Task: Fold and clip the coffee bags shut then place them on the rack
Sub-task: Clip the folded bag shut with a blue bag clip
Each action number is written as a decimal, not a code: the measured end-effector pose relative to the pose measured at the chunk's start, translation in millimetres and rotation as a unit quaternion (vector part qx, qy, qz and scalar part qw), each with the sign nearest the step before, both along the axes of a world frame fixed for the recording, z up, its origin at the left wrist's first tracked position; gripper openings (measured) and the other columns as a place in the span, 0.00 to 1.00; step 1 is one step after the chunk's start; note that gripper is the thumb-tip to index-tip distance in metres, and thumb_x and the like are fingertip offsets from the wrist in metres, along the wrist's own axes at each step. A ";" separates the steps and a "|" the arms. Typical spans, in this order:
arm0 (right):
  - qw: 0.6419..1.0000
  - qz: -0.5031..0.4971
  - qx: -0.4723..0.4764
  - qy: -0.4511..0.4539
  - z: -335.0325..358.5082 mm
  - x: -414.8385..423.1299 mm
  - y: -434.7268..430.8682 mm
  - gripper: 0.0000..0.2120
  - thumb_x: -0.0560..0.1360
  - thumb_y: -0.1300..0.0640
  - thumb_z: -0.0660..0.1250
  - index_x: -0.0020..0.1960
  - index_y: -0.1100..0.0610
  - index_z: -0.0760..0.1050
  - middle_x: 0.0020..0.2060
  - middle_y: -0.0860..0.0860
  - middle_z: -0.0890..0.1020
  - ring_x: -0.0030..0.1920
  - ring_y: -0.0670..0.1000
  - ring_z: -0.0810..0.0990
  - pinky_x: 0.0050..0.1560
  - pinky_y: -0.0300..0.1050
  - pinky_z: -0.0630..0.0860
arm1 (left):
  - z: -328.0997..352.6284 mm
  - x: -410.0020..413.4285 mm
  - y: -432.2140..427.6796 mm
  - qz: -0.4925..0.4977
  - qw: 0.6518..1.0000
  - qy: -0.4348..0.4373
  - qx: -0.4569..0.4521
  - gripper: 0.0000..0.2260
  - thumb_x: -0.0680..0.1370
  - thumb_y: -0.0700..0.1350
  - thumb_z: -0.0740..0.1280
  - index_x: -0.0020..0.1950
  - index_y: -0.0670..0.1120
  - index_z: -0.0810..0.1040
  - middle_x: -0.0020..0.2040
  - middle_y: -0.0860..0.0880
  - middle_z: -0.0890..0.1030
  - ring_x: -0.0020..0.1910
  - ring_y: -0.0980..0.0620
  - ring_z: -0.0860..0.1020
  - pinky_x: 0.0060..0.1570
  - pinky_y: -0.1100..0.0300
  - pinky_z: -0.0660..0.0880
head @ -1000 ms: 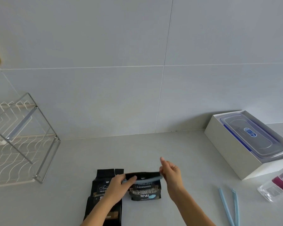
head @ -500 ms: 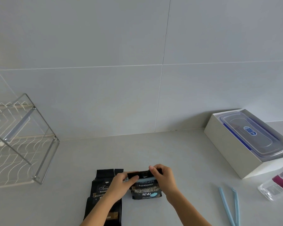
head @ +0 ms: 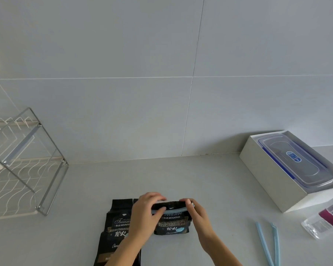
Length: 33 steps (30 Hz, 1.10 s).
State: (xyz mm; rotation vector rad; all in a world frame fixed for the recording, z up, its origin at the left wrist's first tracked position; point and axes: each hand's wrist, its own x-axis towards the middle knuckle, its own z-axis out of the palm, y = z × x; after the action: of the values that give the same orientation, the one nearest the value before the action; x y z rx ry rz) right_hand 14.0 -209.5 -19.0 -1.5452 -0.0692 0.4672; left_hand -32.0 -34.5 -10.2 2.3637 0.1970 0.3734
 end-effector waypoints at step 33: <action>0.994 -0.035 -0.045 0.089 -23.9 -11.3 9.8 0.25 0.80 0.42 0.44 0.61 0.53 0.73 0.55 0.53 0.80 0.53 0.46 0.79 0.57 0.52 0.77 | -4.5 -35.5 -16.8 0.076 0.912 0.148 -0.374 0.16 0.77 0.49 0.63 0.65 0.48 0.69 0.59 0.52 0.77 0.56 0.58 0.75 0.55 0.61 0.74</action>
State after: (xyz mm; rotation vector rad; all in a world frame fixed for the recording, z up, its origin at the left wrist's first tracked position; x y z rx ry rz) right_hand 2.7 -199.8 -42.9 -1.5832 0.1445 0.5571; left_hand -67.5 -51.3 -14.7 1.6291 0.5618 -0.0111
